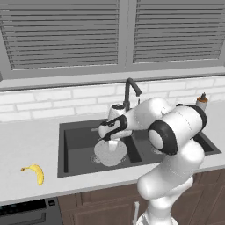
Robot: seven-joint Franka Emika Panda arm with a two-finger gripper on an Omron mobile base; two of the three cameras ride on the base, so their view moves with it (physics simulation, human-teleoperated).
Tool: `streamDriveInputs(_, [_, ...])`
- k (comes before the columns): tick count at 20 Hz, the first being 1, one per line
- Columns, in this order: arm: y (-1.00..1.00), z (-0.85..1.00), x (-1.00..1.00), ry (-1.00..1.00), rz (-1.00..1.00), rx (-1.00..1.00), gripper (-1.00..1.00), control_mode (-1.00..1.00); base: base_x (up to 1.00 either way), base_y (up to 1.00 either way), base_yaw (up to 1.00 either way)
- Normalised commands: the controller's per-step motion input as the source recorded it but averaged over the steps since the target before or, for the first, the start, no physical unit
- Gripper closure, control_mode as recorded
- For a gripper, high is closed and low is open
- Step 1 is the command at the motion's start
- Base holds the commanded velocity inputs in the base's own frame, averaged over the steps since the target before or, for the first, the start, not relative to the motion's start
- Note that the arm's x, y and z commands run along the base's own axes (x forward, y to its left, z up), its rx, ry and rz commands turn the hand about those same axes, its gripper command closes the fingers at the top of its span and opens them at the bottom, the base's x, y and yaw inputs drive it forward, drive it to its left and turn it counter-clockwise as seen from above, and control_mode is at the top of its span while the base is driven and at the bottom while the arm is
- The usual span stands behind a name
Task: Put the colander in the sink, put the banana in the colander, and turn on the sink faucet and pour water over the colander.
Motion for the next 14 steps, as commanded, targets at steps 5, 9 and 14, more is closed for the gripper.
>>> streamDriveInputs(5, [-0.01, 0.46, -0.80, -0.09, 0.23, 0.00, -1.00, -1.00, 0.00, 0.00, 0.00])
streamDriveInputs(9, [0.00, 0.27, -0.62, -0.08, 0.45, 0.00, -1.00, -1.00, 0.00, 0.00, 0.00])
streamDriveInputs(14, [0.07, 0.25, -0.37, 0.00, 0.51, 0.00, -1.00, -1.00, 0.00, 0.00, 0.00])
